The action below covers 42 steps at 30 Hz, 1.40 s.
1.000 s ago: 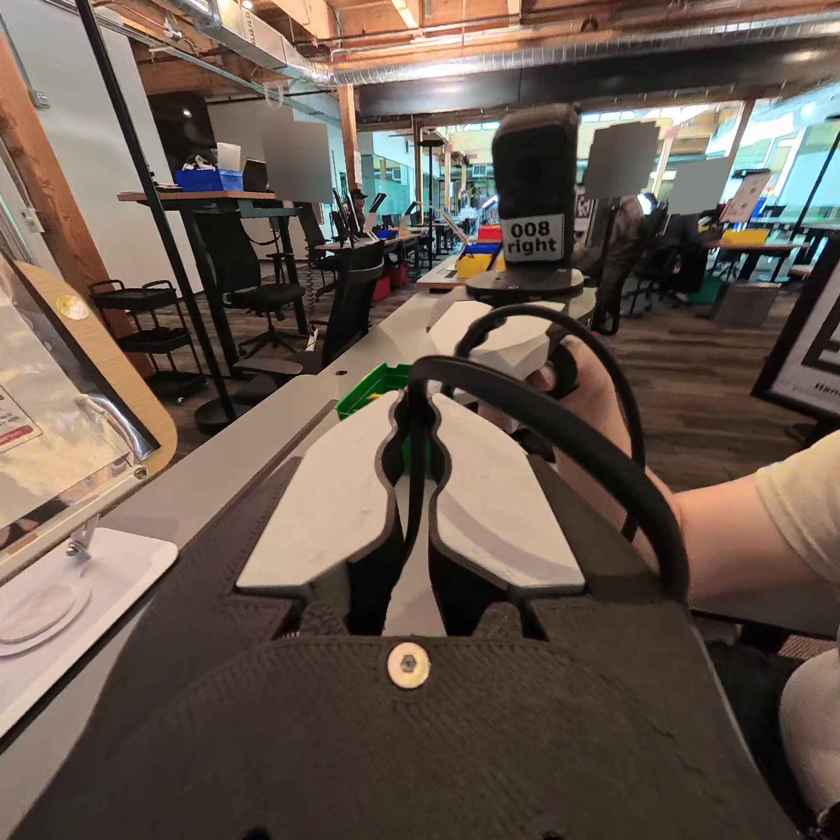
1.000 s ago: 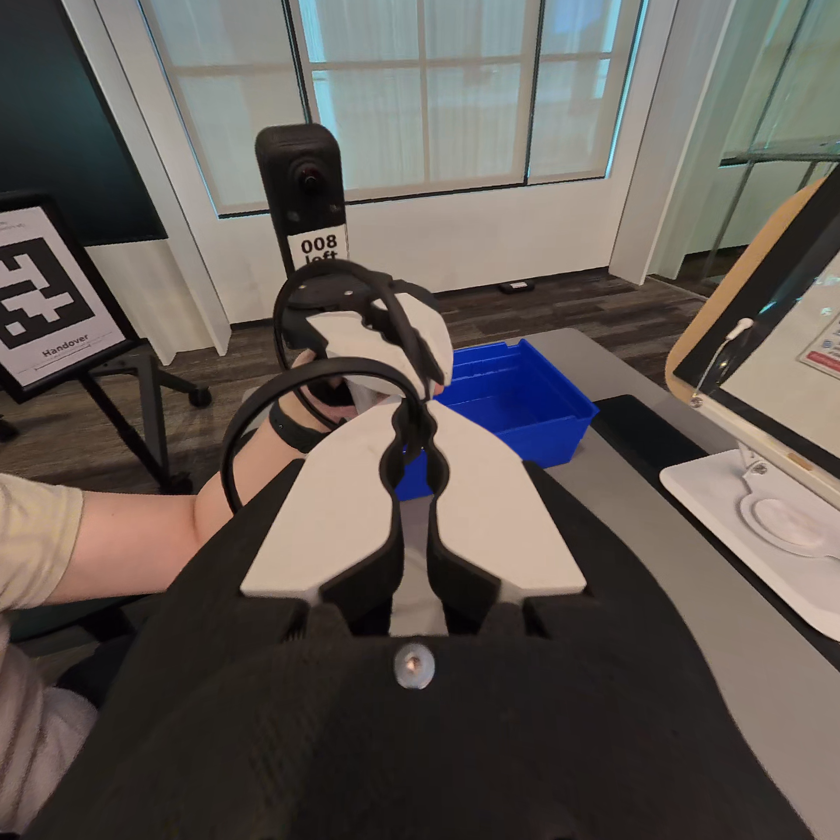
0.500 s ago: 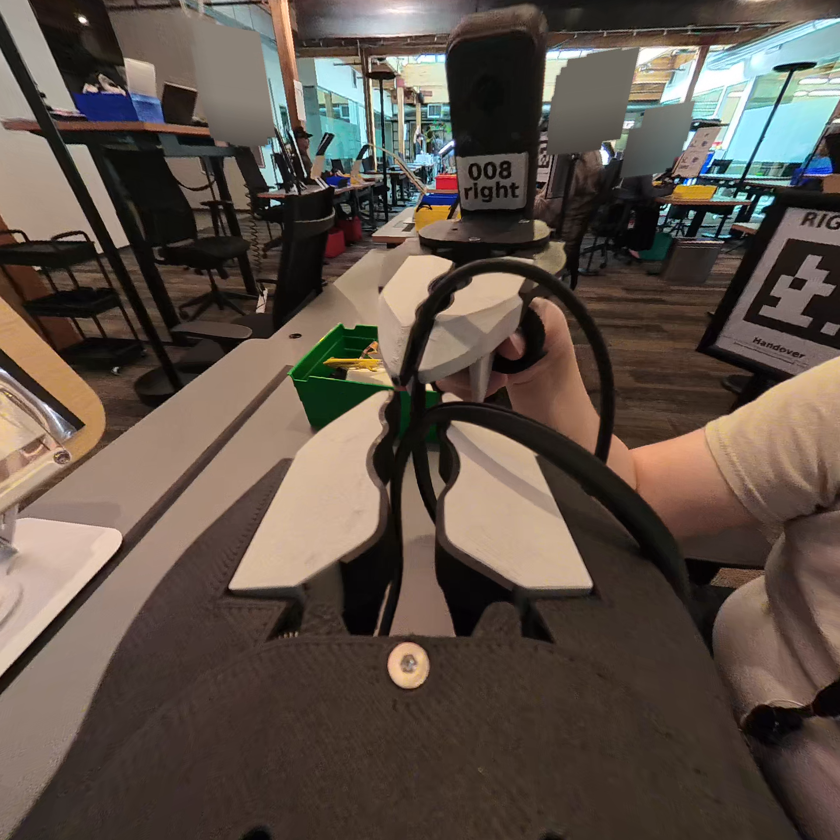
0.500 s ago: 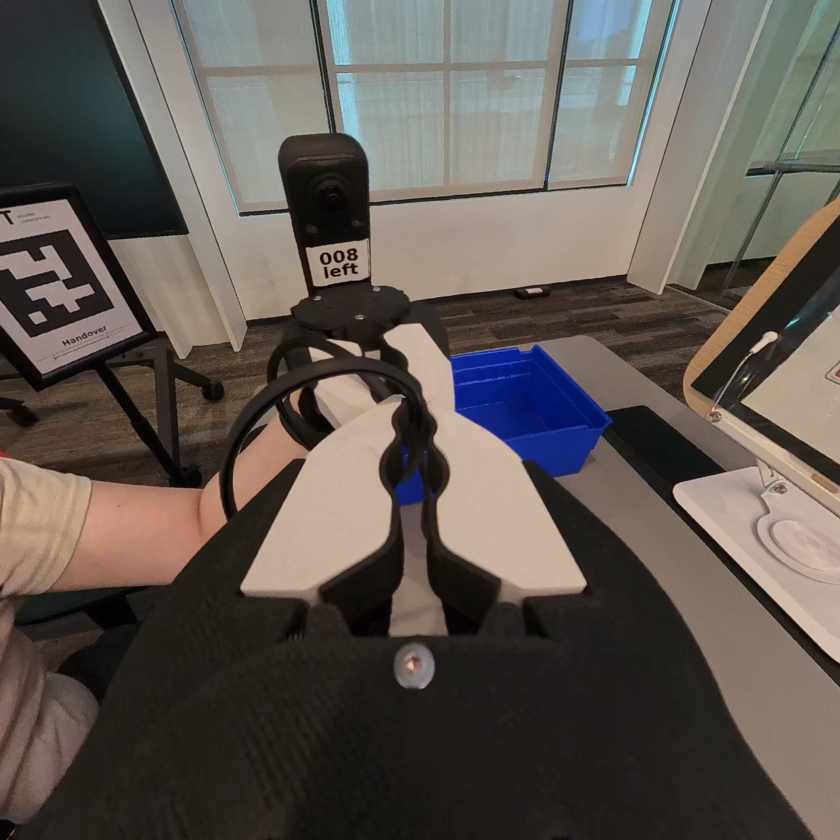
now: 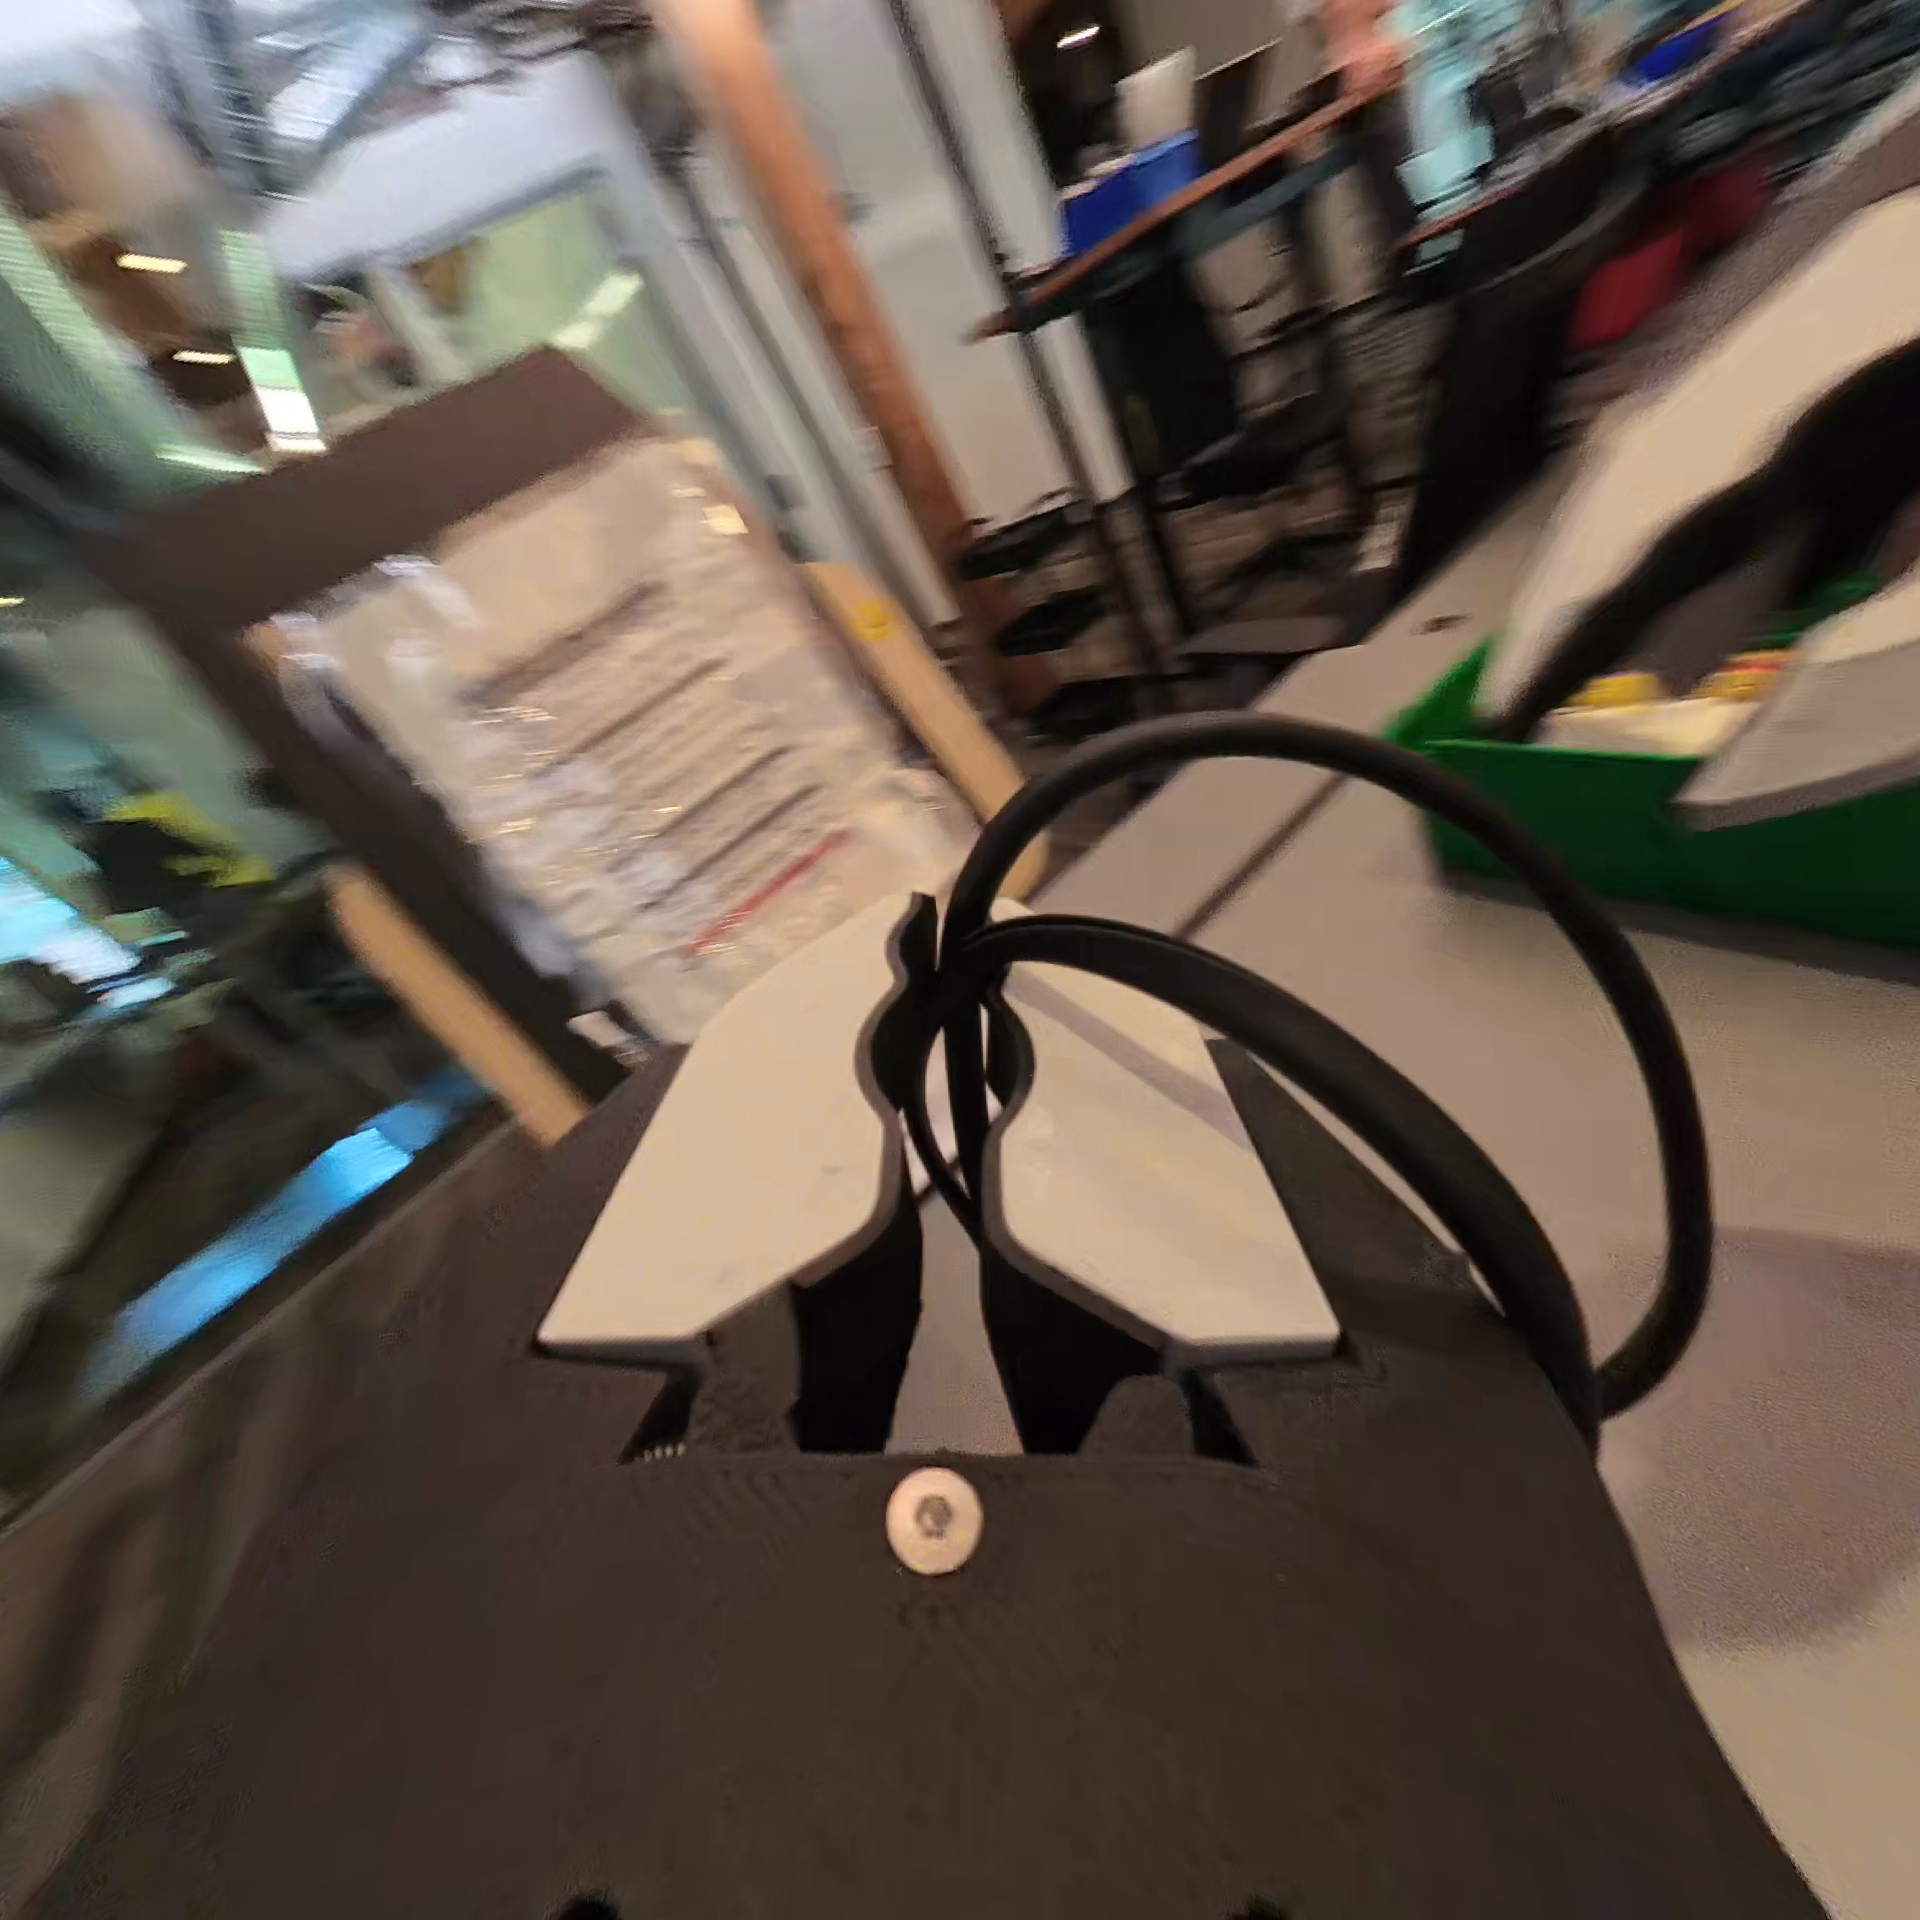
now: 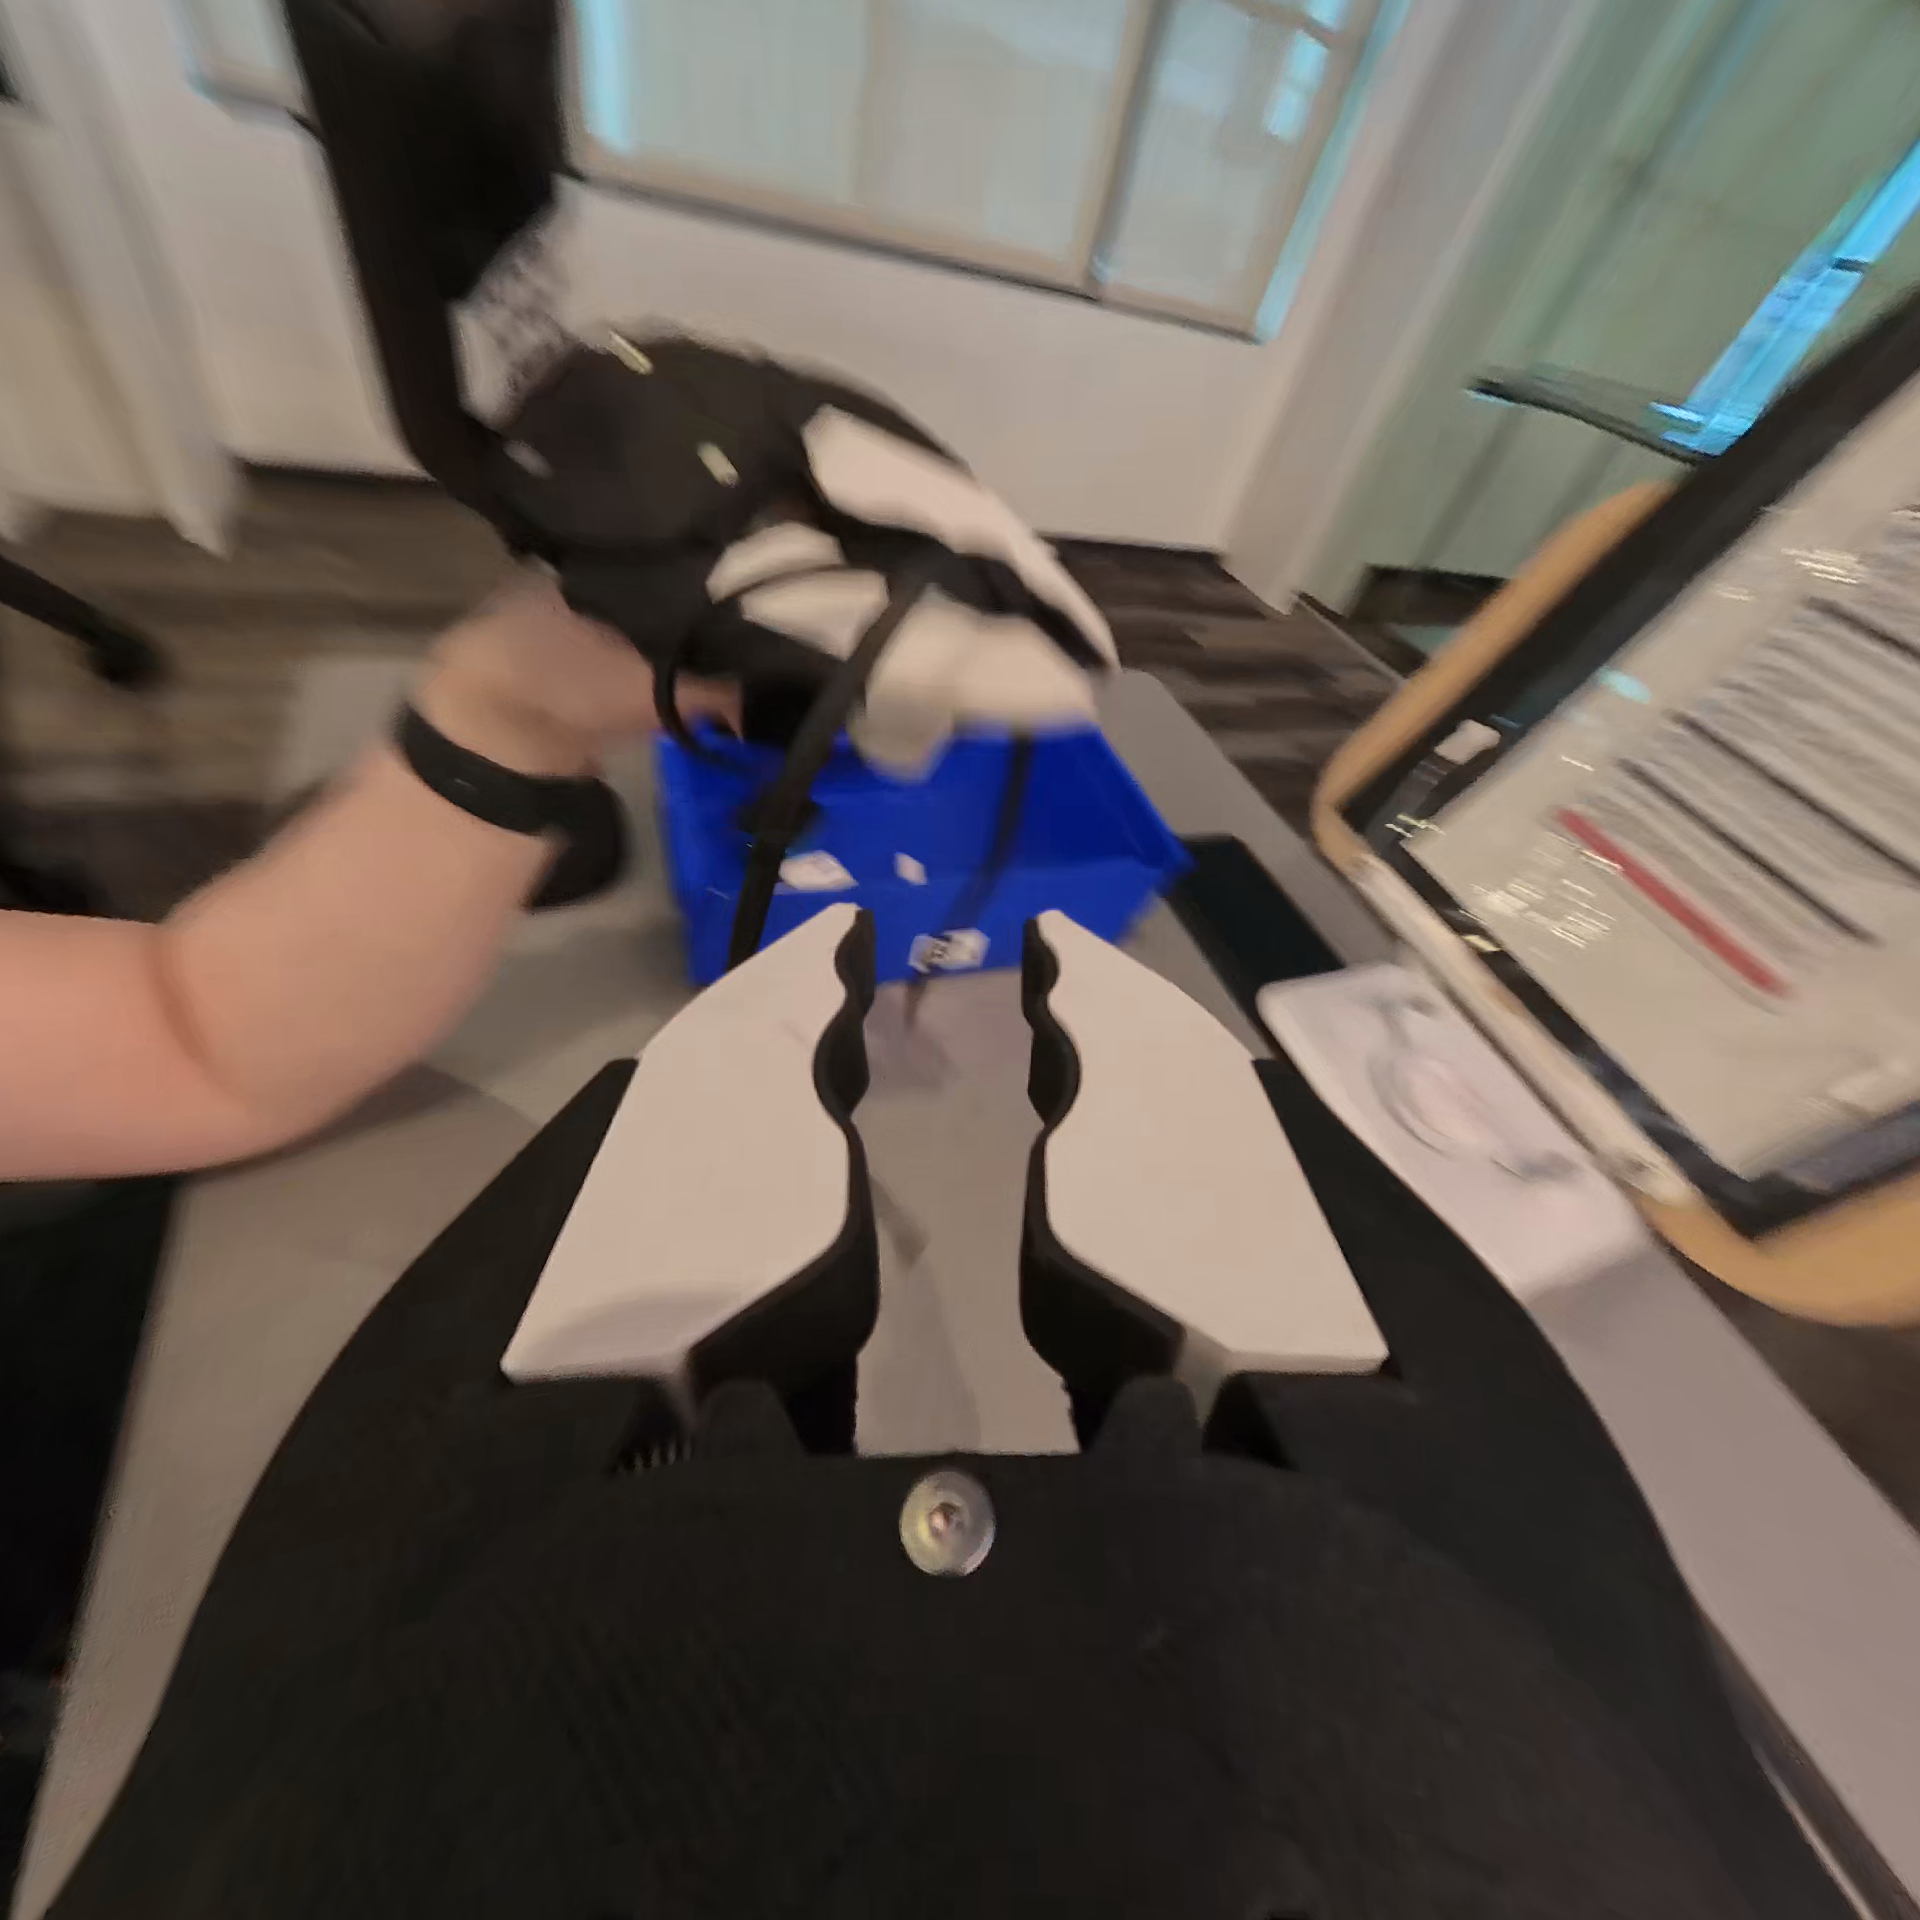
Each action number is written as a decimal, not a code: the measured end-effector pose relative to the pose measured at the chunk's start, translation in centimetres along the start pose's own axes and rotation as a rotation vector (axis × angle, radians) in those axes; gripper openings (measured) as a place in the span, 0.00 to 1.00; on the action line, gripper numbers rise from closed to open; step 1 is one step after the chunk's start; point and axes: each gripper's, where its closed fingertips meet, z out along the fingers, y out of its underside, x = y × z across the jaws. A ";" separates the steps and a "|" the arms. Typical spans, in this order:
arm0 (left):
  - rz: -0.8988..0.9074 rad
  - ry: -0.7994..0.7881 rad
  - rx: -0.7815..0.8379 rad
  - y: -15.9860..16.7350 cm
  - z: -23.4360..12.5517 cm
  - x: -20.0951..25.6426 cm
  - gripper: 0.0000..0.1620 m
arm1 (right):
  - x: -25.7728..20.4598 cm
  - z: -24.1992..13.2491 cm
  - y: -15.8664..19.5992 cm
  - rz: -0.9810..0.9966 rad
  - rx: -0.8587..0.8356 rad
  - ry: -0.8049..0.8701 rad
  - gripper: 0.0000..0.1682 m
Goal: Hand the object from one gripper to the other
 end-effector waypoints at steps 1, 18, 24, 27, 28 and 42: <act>0.042 -0.115 -0.021 0.0 -0.4 -1.6 0.04 | 0.1 -0.3 -0.1 -0.004 -0.002 0.024 0.19; 0.398 -0.439 -0.148 -0.8 -0.6 -2.4 0.03 | -1.4 6.0 -3.0 0.246 0.151 0.014 0.10; 0.322 -0.304 -0.187 0.6 -0.4 -0.7 0.20 | 0.4 5.3 -2.3 0.198 0.129 0.063 0.03; 0.182 -0.228 -0.134 -0.3 -1.4 -0.6 0.32 | 2.4 4.1 -2.7 0.157 0.204 0.111 0.03; 0.150 -0.210 -0.103 -0.8 -2.0 -0.6 0.32 | 3.1 3.5 -2.9 0.146 0.235 0.123 0.03; -0.324 0.301 -0.024 -1.6 -2.9 4.2 0.37 | 9.6 -12.7 -6.4 0.471 1.091 -0.035 0.03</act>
